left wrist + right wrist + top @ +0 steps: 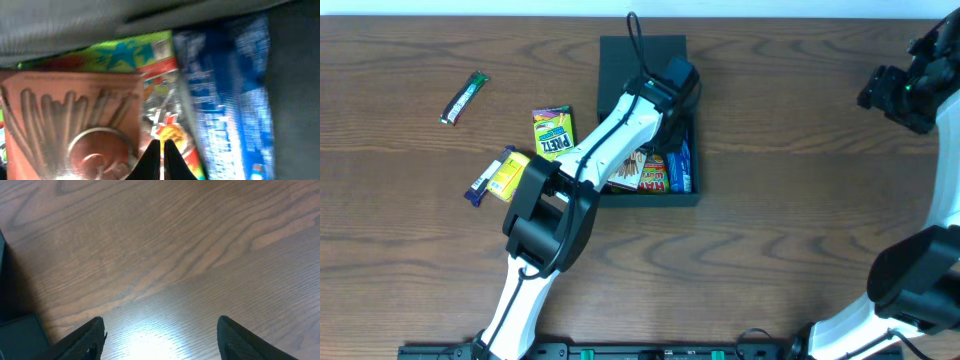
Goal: Pack container
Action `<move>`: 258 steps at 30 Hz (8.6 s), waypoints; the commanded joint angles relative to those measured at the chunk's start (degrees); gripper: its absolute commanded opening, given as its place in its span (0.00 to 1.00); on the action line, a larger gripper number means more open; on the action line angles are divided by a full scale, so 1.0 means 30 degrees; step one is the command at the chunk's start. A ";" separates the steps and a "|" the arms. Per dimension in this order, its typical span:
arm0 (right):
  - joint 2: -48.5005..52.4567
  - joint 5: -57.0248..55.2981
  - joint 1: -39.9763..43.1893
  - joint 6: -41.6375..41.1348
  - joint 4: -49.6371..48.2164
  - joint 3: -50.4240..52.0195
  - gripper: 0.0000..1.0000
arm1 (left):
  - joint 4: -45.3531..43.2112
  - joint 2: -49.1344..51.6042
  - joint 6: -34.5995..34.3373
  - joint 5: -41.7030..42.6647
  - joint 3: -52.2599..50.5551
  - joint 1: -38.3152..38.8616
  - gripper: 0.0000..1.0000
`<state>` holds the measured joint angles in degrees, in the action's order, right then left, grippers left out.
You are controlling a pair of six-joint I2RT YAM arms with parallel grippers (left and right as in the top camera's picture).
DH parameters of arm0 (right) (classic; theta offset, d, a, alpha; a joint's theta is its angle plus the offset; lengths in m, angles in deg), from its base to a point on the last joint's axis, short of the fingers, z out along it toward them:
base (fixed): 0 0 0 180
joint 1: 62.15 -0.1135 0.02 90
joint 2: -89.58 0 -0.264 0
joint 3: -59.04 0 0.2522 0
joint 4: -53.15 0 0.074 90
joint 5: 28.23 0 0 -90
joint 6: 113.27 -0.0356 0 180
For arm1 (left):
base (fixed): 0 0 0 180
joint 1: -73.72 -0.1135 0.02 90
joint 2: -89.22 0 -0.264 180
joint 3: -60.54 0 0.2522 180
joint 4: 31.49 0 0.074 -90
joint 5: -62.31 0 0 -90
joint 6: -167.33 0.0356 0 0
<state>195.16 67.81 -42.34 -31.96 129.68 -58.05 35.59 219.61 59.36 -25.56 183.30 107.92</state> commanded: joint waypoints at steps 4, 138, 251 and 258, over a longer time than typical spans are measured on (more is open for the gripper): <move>0.0022 0.0138 0.0117 0.0204 0.0036 -0.0051 0.72 | 0.0189 0.0109 -0.1559 -0.4095 -0.0022 -0.0036 0.06; 0.0401 0.0648 -1.3362 -0.5916 -0.6768 1.0972 0.43 | 0.3876 -0.0568 -0.7788 -1.0710 0.0976 -0.1056 0.06; -0.1377 0.0102 -1.5365 -0.5304 -1.0273 0.6448 0.73 | 0.1698 -0.2812 -0.3096 -0.1166 -0.1151 -0.8211 0.06; 0.0663 -0.0073 -1.7078 -0.5989 -1.0579 0.6441 0.77 | 0.1625 -0.2812 -0.1362 0.0721 -0.1151 -1.1183 0.06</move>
<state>194.87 66.87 -92.37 -48.64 97.81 -38.68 40.45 210.71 52.17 -25.98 180.02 76.24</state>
